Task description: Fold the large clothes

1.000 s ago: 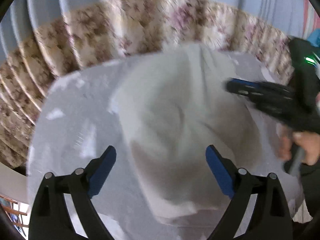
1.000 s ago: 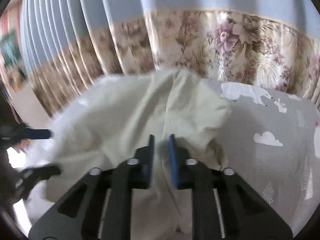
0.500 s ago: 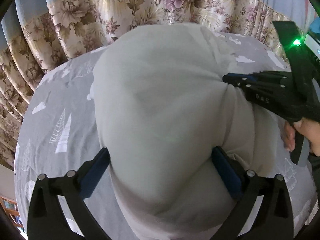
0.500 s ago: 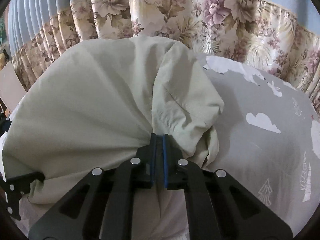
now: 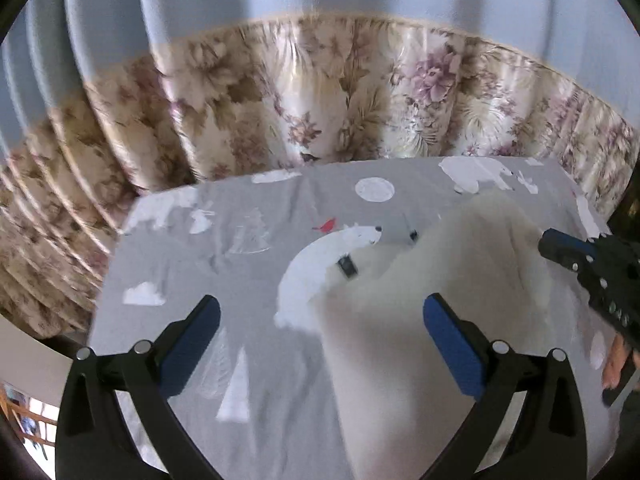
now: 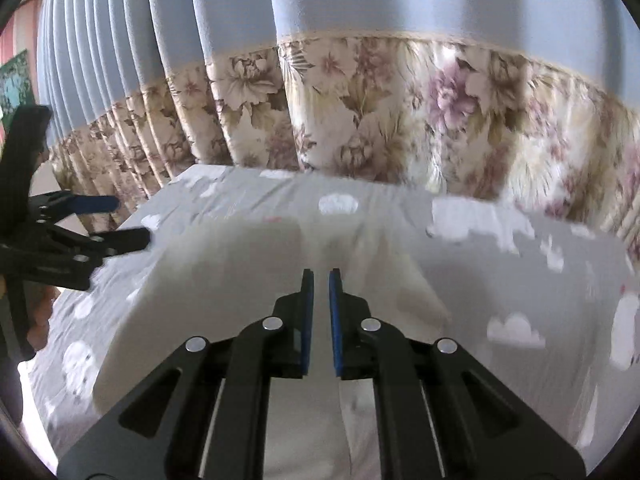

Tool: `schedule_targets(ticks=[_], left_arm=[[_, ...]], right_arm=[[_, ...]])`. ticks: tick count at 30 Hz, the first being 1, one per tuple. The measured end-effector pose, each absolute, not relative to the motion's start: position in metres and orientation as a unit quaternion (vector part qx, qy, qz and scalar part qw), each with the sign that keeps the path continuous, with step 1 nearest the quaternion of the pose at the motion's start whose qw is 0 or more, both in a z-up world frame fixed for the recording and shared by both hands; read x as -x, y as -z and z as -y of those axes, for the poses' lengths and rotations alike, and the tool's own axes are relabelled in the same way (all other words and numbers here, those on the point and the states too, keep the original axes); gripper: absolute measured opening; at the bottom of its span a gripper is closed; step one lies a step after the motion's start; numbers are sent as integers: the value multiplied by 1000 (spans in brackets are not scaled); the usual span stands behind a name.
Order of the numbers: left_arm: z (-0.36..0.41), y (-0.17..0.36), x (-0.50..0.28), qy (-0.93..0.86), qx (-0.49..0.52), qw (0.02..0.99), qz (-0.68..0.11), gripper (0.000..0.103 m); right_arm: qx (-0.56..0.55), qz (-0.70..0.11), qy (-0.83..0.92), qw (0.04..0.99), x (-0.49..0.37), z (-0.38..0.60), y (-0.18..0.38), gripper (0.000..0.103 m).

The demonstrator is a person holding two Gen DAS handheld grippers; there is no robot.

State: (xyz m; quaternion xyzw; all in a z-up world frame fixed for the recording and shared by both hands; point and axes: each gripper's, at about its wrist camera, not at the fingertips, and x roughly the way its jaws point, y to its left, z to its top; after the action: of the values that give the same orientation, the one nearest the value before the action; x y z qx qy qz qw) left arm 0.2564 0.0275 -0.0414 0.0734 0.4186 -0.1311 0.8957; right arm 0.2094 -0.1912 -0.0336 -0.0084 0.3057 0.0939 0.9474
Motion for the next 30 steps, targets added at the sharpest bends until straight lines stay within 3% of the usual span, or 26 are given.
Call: schedule_targets(ticks=[3, 10, 18, 22, 24, 29, 30], left_arm=[[-16, 73, -286, 124, -72, 874, -465, 99], [0, 111, -293, 127, -79, 868, -474, 100], [4, 121, -302, 139, -91, 855, -492, 102], [-7, 104, -290, 137, -74, 864, -480, 101], [-15, 92, -280, 147, -55, 864, -479, 101], [-31, 66, -226, 178, -18, 880, -439, 101], [-32, 62, -209, 170, -25, 888, -427, 101]], right_arm=[[31, -334, -83, 938, -245, 183, 46, 6], [77, -418, -47, 904, -286, 205, 120, 0], [50, -420, -53, 905, -288, 217, 121, 0], [16, -378, -81, 922, -253, 219, 96, 3], [4, -353, -88, 932, -227, 219, 81, 13], [-29, -282, -80, 956, -151, 220, 50, 89], [-35, -272, -81, 958, -135, 219, 48, 94]])
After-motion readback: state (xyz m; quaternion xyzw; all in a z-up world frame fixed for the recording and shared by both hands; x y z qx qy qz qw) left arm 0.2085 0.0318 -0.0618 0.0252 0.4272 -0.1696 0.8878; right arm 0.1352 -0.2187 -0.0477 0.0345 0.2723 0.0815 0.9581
